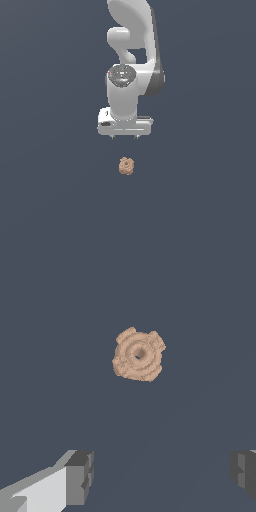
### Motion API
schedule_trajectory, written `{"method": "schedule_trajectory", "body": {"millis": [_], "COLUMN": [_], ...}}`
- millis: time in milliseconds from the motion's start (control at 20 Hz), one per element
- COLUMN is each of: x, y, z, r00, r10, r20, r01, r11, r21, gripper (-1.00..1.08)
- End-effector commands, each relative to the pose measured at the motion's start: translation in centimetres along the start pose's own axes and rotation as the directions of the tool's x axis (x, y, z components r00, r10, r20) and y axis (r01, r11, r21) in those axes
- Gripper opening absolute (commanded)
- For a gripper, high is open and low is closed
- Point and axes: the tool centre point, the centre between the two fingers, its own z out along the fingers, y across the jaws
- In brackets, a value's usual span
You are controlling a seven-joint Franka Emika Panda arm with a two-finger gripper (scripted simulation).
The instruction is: Pick up the object and move it to a goal position.
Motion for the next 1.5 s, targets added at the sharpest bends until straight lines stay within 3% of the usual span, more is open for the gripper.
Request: {"method": "schedule_trajectory", "body": {"millis": [0,850,1450], "x": [0.0,0.7,5.1], "y": [0.0,-0.5,-0.6], "z": [0.0,-0.6,2.9], "r00": [1.0,1.0,0.994], "r10": [0.0,0.02,0.103], "r20": [0.0,-0.002,-0.028], "r01": [0.0,-0.02,-0.103], "r11": [1.0,1.0,0.995], "r21": [0.0,-0.008,-0.004], "gripper": [1.0,1.0,1.0]}}
